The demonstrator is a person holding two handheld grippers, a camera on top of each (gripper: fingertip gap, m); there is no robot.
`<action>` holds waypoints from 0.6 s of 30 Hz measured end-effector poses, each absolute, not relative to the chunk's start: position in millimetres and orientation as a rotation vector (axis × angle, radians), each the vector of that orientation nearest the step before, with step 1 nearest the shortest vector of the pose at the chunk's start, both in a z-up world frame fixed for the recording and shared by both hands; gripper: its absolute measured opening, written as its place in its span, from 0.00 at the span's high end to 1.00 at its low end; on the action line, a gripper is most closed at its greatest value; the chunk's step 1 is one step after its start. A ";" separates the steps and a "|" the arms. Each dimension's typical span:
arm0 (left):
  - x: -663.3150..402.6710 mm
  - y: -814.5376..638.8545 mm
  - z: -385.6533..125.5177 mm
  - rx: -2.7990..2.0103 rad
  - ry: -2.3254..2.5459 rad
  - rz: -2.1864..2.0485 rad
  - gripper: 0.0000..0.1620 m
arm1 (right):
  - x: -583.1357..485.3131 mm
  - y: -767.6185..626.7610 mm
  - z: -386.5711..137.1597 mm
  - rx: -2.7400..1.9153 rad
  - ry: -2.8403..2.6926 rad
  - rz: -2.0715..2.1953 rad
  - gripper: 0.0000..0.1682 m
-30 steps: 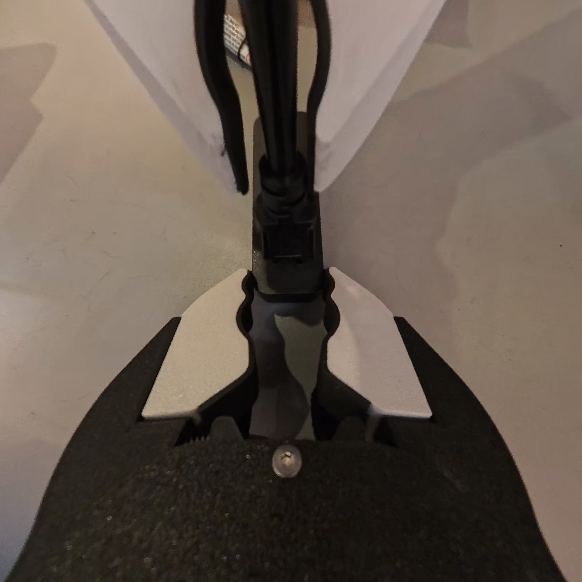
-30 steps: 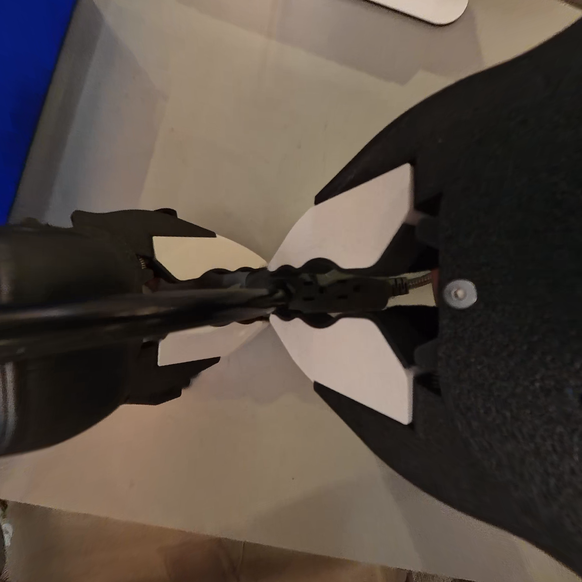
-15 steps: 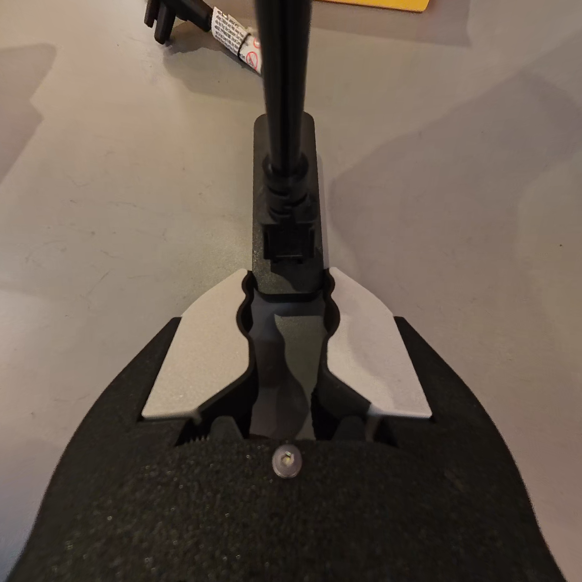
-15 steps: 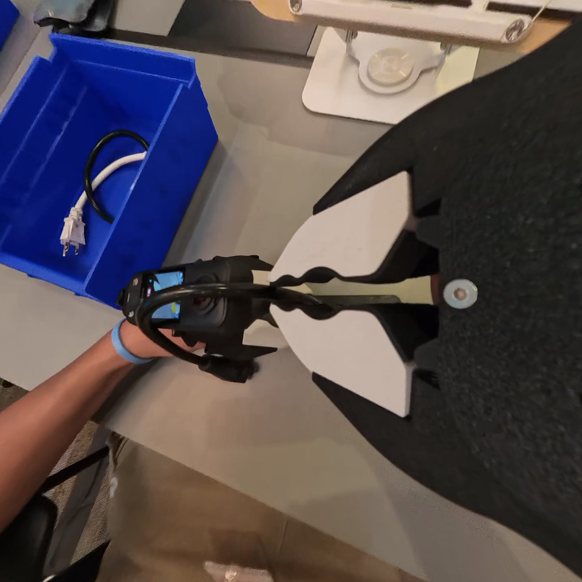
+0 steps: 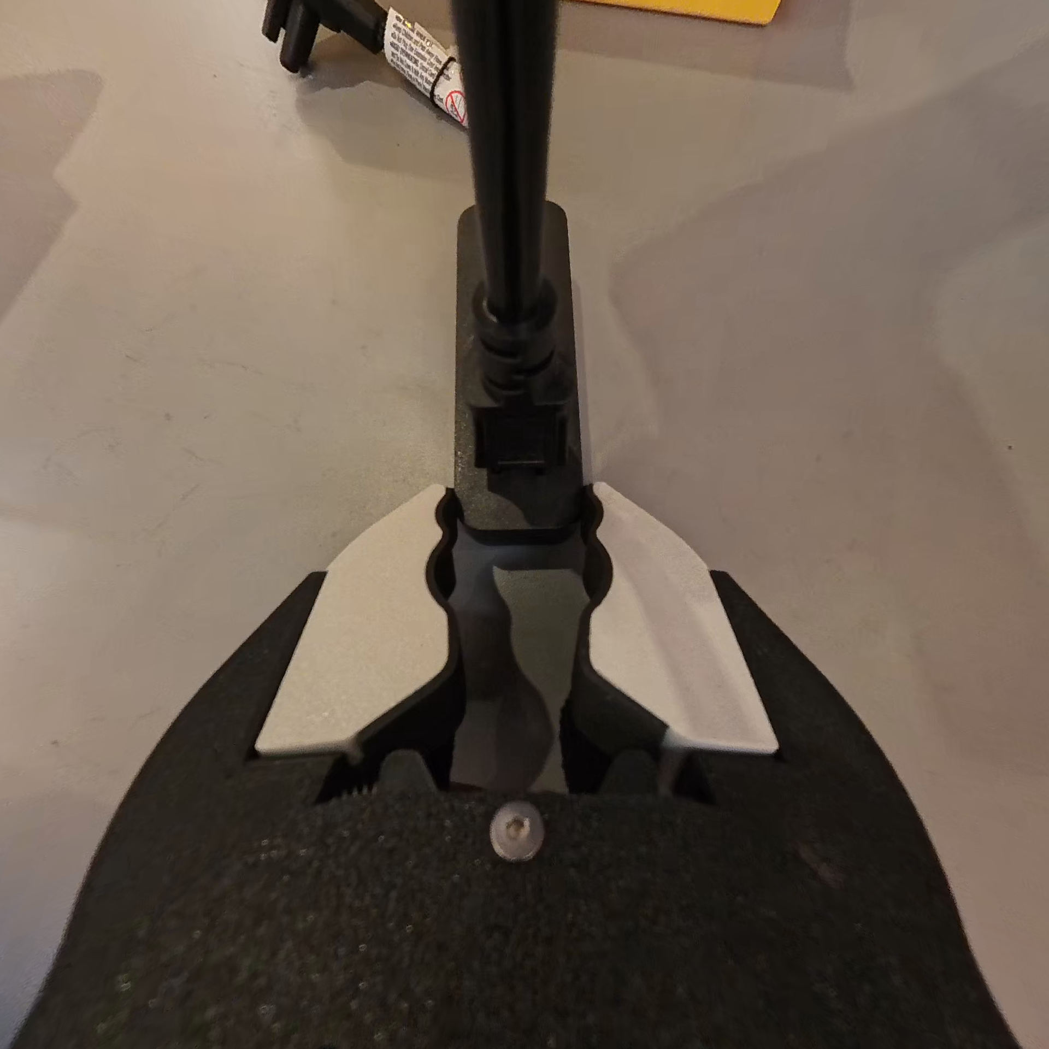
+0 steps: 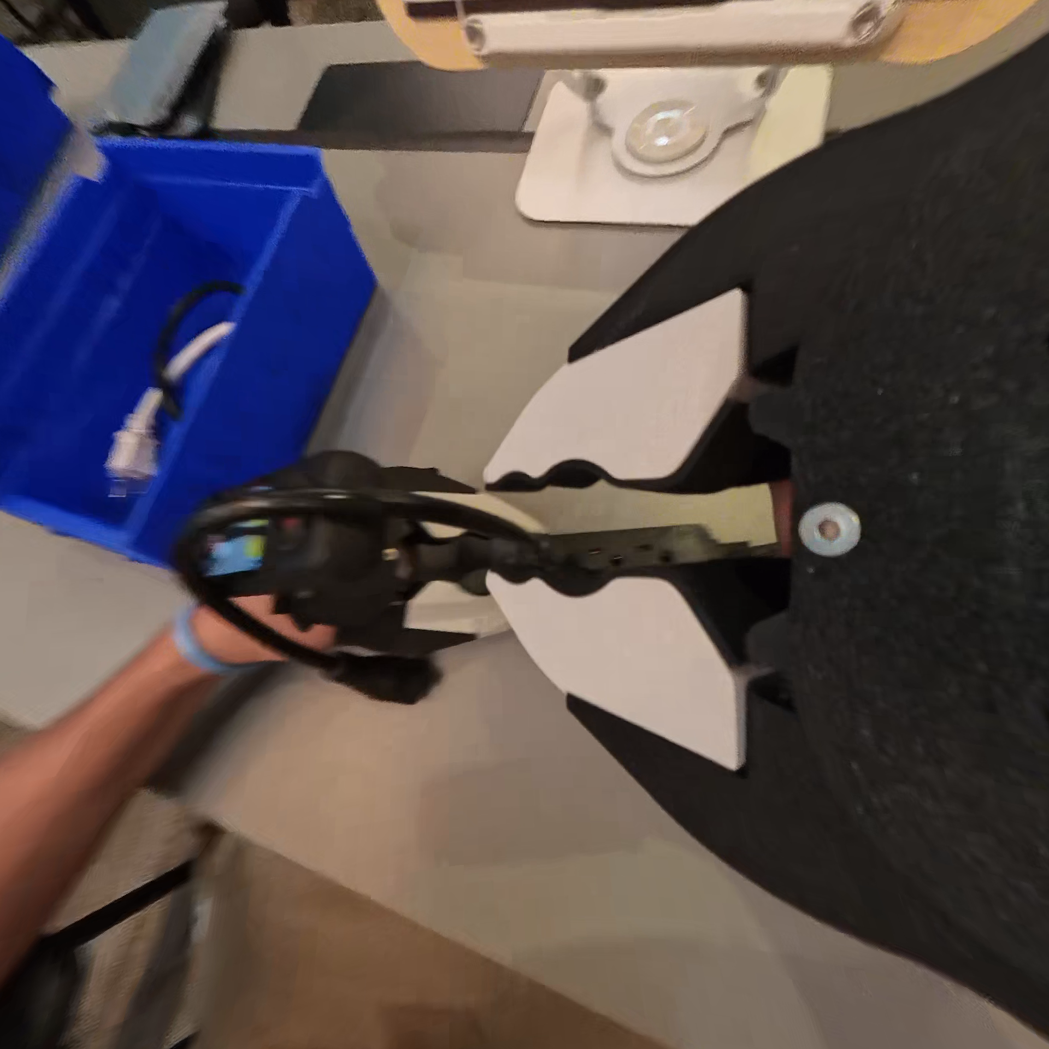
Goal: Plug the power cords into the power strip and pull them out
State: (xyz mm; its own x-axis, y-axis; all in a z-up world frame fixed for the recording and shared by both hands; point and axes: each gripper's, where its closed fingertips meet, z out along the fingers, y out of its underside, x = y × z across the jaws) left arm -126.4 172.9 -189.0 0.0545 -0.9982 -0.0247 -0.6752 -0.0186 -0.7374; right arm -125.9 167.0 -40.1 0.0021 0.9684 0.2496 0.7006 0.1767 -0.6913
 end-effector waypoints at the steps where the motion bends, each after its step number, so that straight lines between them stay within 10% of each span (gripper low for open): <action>1: -126.4 173.0 -189.0 -1.755 1.680 -0.714 0.74 | -136.0 163.8 -30.2 -1.562 -1.724 0.550 0.83; 11: -126.5 172.8 -188.9 -1.755 1.680 -0.714 0.74 | -208.0 150.3 -14.1 -1.374 -1.931 0.386 0.75; 18: -126.7 173.1 -189.0 -1.756 1.679 -0.713 0.74 | -212.6 157.5 -24.7 -1.278 -2.111 0.058 0.94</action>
